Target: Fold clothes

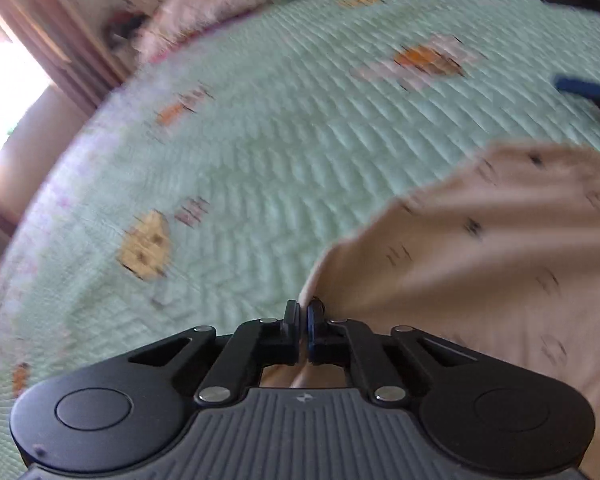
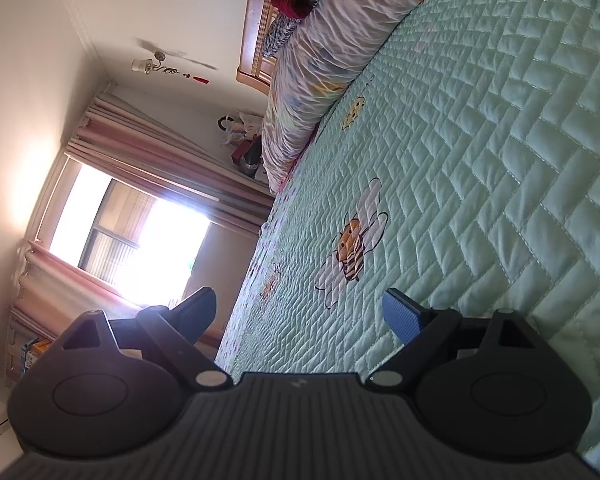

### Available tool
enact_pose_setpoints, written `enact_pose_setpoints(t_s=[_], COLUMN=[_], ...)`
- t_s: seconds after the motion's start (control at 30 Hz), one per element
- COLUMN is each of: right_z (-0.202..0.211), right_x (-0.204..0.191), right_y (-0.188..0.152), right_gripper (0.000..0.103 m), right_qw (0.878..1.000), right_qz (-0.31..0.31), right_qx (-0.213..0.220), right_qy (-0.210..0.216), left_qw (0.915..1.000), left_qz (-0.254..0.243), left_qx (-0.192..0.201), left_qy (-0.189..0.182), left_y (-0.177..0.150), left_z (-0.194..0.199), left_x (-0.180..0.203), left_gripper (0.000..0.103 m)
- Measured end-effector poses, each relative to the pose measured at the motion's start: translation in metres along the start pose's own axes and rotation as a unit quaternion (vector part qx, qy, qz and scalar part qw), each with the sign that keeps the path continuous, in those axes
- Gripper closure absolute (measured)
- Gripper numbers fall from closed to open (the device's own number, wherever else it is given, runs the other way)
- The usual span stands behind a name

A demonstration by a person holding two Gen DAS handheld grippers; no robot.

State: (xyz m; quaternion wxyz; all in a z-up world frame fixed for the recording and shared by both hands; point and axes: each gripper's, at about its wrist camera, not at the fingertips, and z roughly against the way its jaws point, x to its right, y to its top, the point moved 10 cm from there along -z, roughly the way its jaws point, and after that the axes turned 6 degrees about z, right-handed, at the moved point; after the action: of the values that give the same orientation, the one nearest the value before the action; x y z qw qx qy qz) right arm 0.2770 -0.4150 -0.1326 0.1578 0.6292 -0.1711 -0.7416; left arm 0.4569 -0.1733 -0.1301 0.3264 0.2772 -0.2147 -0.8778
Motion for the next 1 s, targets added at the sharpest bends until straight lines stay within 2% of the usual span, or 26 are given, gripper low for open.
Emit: enact_pose_setpoints(t_s=[0.13,0.23,0.3,0.37,0.47,0.57,0.63,0.7,1.0], right_z=[-0.001,-0.002,-0.001,0.001,0.004,0.01,0.015,0.02,0.023], right_x=[-0.001,-0.001,0.0,0.001,0.003,0.005,0.008,0.012,0.023], right_y=[-0.001,-0.001,0.0,0.002,0.007,0.014,0.02,0.027,0.038], right_gripper=[0.013,0.013,0.013,0.013,0.013,0.013,0.013,0.012,0.012], right_qw=[1.0,1.0,1.0,1.0,0.999,0.998,0.998,0.997,0.996], right_qz=[0.002,0.004,-0.002,-0.013,-0.031,-0.045,-0.053,-0.057,-0.067], right_qx=[-0.001,-0.003,-0.003,-0.001,0.005,0.021,0.036,0.049,0.055], right_qy=[-0.003,-0.003,0.0,0.006,0.014,0.024,0.023,0.018,0.014], left_qw=[0.9999,0.9996,0.9991,0.9973,0.9951,0.9969,0.9947,0.9893,0.9702], left_qz=[0.001,-0.003,0.002,0.01,0.048,0.056,-0.002,-0.052,-0.117], left_qx=[-0.009,-0.026,-0.027,-0.03,-0.006,0.055,0.077,0.077,0.028], left_qy=[-0.004,0.007,0.033,0.067,0.086,-0.009,-0.068,-0.112,-0.21], left_y=[0.008,0.005,0.004,0.003,0.015,0.047,0.067,0.077,0.068], left_z=[-0.014,-0.025,-0.024,-0.019,-0.001,0.027,0.039,0.04,0.03], left_x=[-0.005,-0.005,-0.012,-0.02,-0.028,0.006,0.05,0.095,0.162], left_gripper=[0.097,0.082,0.058,0.05,0.05,0.05,0.049,0.049,0.05])
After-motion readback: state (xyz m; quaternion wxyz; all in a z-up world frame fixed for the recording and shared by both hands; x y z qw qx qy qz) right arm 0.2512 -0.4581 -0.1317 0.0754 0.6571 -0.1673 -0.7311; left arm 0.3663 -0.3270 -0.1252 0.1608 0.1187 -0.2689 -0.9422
